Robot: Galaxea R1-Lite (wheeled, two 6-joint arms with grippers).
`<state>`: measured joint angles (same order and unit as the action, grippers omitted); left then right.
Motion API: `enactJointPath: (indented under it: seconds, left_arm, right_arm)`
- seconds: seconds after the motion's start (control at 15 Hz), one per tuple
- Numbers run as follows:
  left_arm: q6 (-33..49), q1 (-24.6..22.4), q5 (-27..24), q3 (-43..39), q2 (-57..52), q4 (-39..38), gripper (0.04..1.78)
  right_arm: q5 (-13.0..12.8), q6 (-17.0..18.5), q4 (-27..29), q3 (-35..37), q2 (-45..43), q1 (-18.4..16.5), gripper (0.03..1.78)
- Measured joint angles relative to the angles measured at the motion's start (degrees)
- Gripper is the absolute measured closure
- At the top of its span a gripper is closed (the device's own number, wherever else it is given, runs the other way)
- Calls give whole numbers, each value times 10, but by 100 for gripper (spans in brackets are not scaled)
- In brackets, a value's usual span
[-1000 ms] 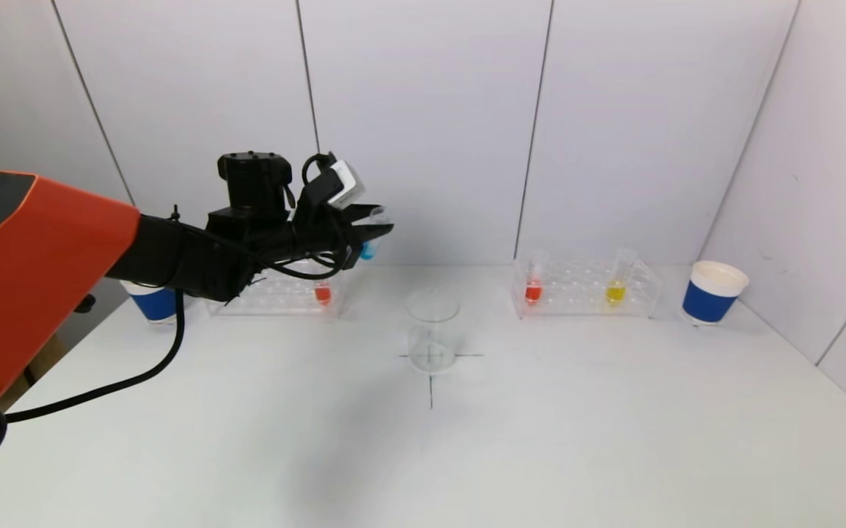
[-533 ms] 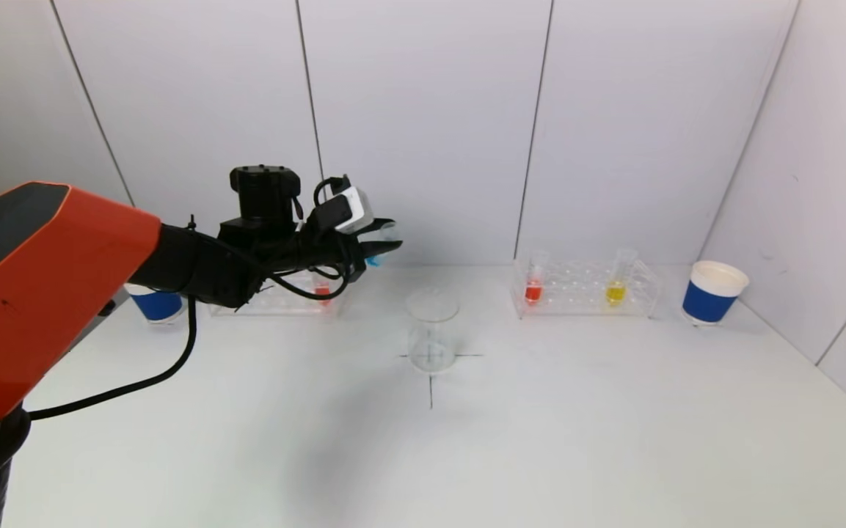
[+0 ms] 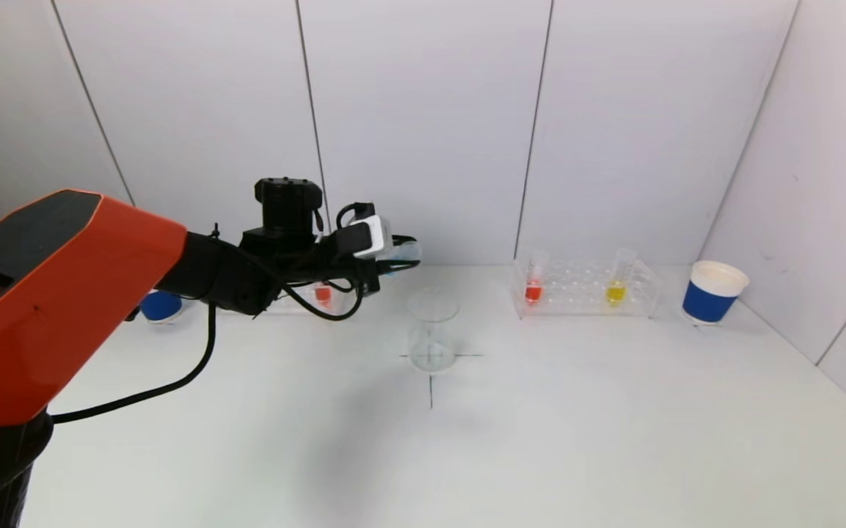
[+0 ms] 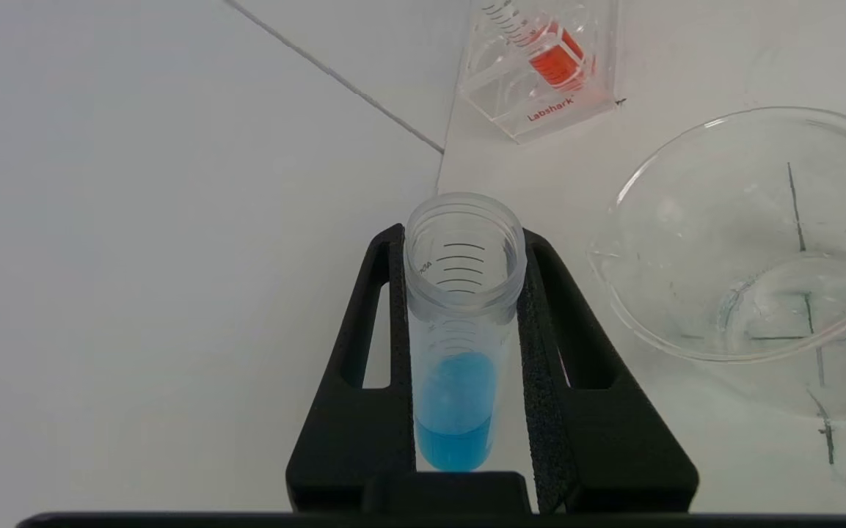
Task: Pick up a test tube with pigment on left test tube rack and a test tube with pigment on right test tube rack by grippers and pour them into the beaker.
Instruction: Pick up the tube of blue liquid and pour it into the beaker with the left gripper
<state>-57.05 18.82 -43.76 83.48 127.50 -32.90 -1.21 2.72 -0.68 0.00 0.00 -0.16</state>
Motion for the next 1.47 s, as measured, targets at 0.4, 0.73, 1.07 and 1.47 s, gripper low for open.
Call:
enactJointPath:
  seconds: [0.4, 0.73, 1.07, 1.47]
  left_arm:
    - [-130, 8, -1, 37, 13, 74, 138]
    - [-197, 10, 4, 41, 17, 102, 138]
    - [-248, 10, 12, 54, 17, 126, 138]
    - [-249, 9, 9, 60, 17, 99, 138]
  right_arm:
    - [0, 0, 0, 0, 0, 0, 4]
    - [0, 0, 0, 0, 0, 0, 4]
    - [0, 0, 0, 0, 0, 0, 4]
    - [0, 0, 0, 0, 0, 0, 4]
